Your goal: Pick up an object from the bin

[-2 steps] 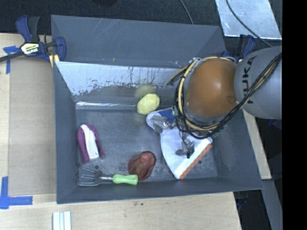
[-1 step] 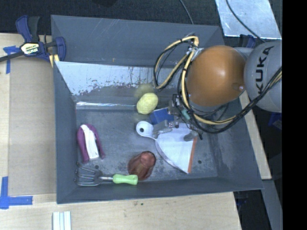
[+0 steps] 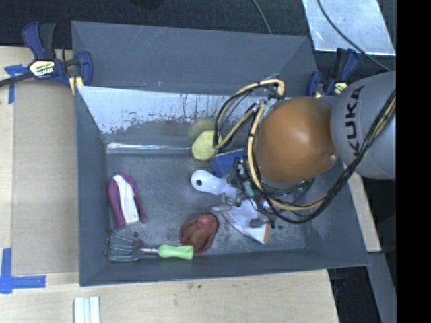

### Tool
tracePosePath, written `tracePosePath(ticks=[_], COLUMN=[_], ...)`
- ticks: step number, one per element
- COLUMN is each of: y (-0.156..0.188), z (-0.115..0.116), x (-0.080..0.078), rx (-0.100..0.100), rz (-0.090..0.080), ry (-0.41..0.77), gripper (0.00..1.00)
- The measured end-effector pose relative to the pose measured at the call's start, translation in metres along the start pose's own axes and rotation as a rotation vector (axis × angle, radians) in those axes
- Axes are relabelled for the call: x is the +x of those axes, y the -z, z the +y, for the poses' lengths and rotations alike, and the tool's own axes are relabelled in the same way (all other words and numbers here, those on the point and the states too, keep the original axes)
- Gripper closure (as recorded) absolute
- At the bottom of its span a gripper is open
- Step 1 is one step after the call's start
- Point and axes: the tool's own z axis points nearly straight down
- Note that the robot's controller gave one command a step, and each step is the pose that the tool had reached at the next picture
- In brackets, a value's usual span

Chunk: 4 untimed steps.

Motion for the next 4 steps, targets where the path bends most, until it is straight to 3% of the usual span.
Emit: tracePosePath(ticks=[1, 2, 4], y=[-0.021, -0.037, -0.027], z=[-0.025, 0.012, 0.013], x=[-0.017, 0.068, 0.067], rx=[0.007, -0.002, -0.001], rz=[0.001, 0.000, -0.003], ry=[0.272, 0.310, 0.309], gripper=[0.00, 1.00, 1.00])
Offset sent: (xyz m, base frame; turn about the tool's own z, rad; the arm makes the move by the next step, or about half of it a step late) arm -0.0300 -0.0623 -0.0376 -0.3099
